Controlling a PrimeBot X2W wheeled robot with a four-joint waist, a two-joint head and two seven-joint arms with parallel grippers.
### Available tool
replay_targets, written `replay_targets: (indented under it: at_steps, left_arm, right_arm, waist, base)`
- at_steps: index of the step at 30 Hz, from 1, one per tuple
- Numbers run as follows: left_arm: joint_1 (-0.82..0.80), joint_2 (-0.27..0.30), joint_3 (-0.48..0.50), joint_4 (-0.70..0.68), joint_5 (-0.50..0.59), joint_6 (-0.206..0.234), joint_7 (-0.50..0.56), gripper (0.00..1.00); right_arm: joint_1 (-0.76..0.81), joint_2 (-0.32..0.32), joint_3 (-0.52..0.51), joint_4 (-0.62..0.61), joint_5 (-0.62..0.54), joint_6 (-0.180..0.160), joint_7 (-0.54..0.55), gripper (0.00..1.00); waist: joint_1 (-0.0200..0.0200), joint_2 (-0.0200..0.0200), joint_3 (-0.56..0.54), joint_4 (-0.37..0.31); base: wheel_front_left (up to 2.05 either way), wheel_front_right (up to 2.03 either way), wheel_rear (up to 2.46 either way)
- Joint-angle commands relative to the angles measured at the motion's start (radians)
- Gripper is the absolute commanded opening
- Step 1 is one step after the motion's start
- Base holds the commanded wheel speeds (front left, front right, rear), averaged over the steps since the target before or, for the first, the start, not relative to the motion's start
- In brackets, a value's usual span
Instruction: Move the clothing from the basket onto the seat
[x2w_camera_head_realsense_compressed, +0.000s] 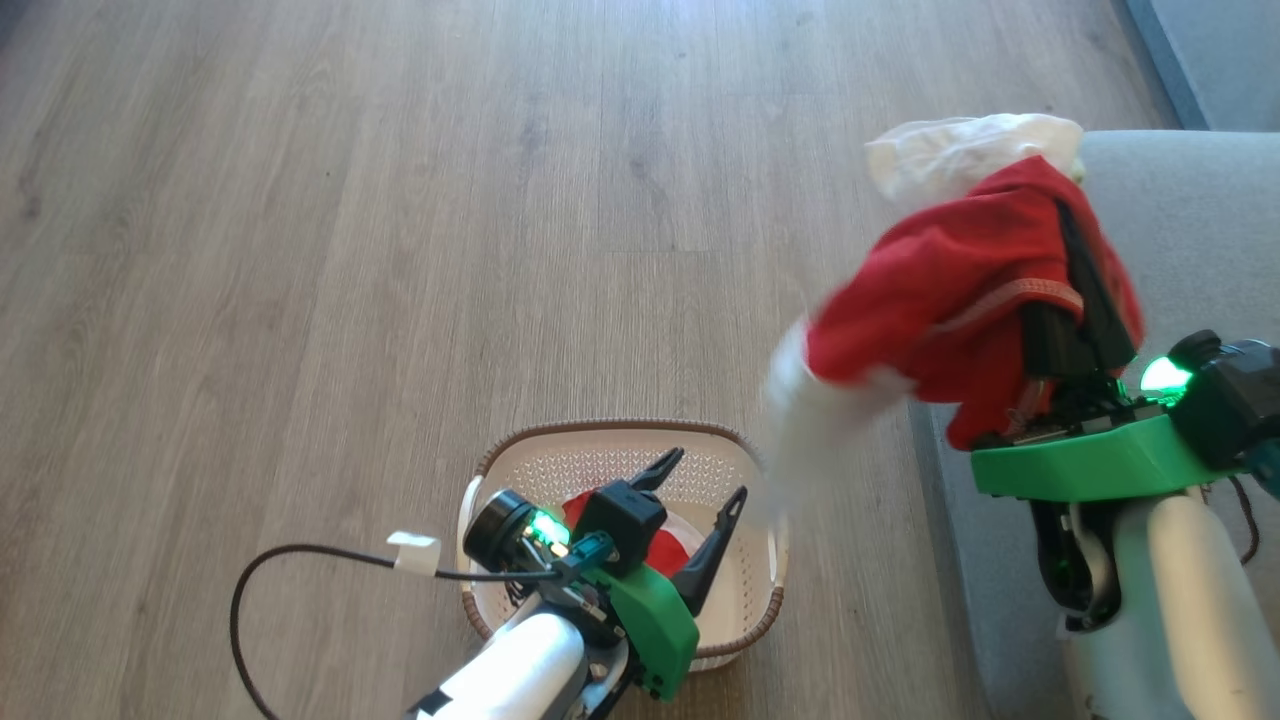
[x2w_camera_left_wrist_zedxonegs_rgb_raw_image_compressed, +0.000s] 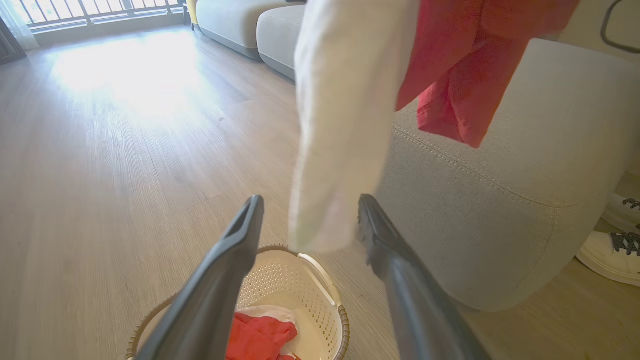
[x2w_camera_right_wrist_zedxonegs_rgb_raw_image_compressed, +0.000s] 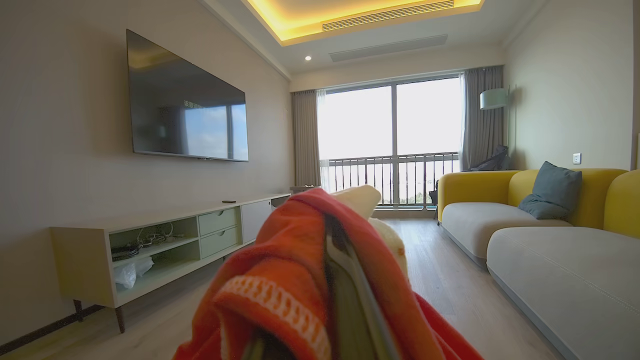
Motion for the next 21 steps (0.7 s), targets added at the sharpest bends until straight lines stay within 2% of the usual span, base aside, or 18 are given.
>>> replay_targets:
  at_steps: [1,7,21]
  left_arm:
    - [-0.044,-0.005,0.047,-0.021,0.015,-0.004,-0.005,1.0]
    - [-0.017,-0.005,0.082,-0.013,0.042,-0.018,-0.005,1.0]
    - [0.073,-0.005,0.195,-0.125,0.121,-0.086,-0.005,1.0]
  right_arm:
    - [-0.041,0.002,0.011,-0.037,-0.01,0.0,-0.007,0.0]
    - [-0.043,0.002,-0.013,-0.04,-0.019,0.0,-0.007,0.0]
    - [-0.028,0.002,-0.059,-0.053,-0.045,0.0,-0.007,0.0]
  waist:
    - [0.0,0.0,-0.001,0.001]
    - [0.0,0.0,-0.004,0.002]
    - [0.0,0.0,-0.007,-0.008]
  base:
    - [0.0,0.0,0.0]
    - [0.0,0.0,0.0]
    - [0.0,0.0,0.0]
